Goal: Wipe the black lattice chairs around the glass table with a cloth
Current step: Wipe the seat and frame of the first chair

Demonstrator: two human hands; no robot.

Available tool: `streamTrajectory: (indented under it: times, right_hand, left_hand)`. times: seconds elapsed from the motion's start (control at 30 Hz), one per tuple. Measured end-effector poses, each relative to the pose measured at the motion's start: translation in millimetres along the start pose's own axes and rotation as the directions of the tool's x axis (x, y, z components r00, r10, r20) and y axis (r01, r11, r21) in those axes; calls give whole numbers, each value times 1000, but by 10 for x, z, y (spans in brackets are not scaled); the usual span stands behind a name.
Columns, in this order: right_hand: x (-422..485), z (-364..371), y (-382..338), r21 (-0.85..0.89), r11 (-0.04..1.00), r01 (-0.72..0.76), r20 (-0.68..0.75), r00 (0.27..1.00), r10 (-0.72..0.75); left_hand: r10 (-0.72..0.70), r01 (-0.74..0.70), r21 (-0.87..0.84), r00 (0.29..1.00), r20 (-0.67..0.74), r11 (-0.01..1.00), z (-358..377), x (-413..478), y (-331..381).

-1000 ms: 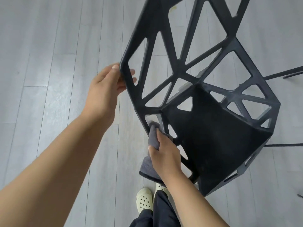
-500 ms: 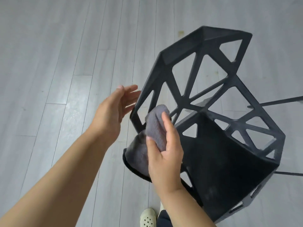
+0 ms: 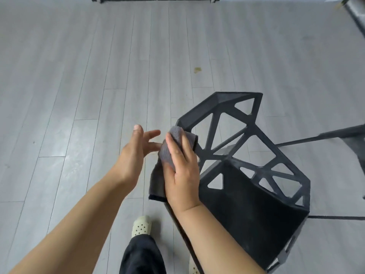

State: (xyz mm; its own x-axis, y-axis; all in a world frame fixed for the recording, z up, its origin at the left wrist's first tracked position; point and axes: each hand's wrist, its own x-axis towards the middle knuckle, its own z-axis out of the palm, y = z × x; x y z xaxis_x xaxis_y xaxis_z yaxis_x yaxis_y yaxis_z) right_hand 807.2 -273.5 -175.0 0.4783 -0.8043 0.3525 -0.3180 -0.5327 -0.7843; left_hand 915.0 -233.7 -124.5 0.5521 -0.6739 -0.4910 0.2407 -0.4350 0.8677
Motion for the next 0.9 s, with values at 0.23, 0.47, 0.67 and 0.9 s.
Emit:
streamTrajectory:
  times: [0.23, 0.47, 0.67, 0.9]
  right_hand:
    - [1265, -419, 282, -253, 944, -212, -106, 976, 191]
    - [1205, -510, 185, 32, 745, -667, -35, 744, 667]
    - [272, -335, -484, 287, 550, -784, 252, 616, 746]
    - [142, -891, -750, 735, 309, -603, 89, 539, 838]
  left_hand:
    - [-22, 2, 100, 980, 196, 995, -137, 31, 18]
    - [-98, 16, 223, 928, 360, 975, -275, 186, 293]
    - [-159, 36, 273, 880, 447, 961, -324, 255, 490]
    - [-118, 22, 270, 932, 343, 963, -159, 452, 576]
